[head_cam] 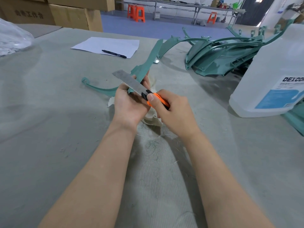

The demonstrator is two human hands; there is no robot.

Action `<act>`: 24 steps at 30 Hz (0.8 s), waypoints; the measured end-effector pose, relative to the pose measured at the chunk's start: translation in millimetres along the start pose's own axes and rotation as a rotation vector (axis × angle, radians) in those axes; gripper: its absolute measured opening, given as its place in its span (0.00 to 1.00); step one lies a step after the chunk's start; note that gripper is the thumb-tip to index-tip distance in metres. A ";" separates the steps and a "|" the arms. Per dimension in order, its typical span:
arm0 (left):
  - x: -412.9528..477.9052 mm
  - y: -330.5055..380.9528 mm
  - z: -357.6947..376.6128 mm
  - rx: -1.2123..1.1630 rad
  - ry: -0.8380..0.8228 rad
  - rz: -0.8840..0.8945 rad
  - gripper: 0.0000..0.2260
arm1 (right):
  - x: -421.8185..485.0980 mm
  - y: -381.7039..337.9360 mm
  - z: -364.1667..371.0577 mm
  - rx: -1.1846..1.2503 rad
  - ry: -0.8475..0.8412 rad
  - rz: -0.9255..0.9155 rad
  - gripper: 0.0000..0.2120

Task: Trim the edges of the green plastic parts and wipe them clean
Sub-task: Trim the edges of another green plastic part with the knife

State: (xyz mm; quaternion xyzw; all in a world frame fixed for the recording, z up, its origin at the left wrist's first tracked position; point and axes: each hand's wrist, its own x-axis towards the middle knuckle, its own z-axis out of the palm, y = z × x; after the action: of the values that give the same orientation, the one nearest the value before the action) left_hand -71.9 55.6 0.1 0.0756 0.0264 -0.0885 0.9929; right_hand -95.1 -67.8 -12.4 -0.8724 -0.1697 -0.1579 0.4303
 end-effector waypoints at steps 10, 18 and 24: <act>4.6 -3.0 -4.1 0.134 0.048 0.044 0.11 | 4.8 3.7 -7.8 0.081 0.190 0.124 0.19; 3.5 -4.3 -2.5 0.164 0.034 0.030 0.19 | 5.2 6.9 -6.2 0.012 0.180 0.124 0.20; 2.8 -5.7 -2.8 0.126 0.039 0.026 0.12 | 4.5 7.7 -6.5 0.047 0.159 0.112 0.19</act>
State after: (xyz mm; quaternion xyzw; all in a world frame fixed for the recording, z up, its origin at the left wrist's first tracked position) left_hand -70.3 50.0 -3.7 0.1399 0.0390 -0.0755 0.9865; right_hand -88.6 -76.8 -12.1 -0.8549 -0.0898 -0.1981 0.4710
